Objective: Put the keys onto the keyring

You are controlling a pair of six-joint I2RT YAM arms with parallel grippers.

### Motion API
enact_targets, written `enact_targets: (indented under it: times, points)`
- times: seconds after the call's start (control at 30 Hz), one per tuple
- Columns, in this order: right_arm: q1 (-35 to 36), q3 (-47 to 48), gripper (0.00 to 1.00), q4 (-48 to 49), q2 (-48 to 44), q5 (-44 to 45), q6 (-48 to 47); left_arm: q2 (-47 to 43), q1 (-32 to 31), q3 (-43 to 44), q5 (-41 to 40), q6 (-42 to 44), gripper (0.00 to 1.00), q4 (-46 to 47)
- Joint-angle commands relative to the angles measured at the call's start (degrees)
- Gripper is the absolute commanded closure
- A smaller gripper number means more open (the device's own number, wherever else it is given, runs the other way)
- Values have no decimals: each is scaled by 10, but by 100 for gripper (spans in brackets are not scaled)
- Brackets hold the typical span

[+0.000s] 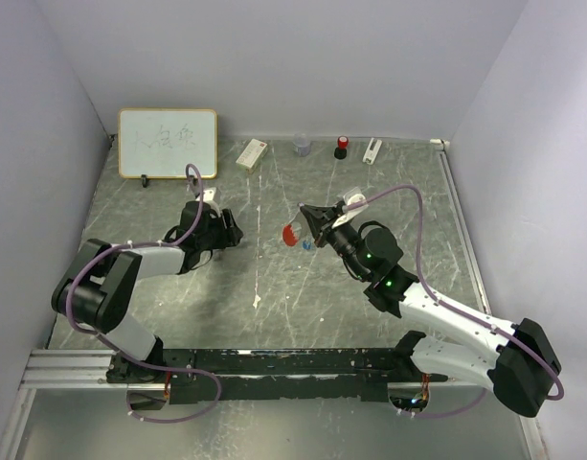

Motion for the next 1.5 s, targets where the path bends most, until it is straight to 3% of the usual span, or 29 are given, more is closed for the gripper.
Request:
enact_targets:
  times: [0.0,0.77,1.47]
  points:
    - [2,3,100,12,-11,8,-8,-1,3,8,27,5,34,15]
    - [3,2,100,12,-8,8,-10,-28,3,-18,-34,9,33,-9]
    - [2,0,100,9,-15,11,-13,-12,4,-25,-14,6,34,1]
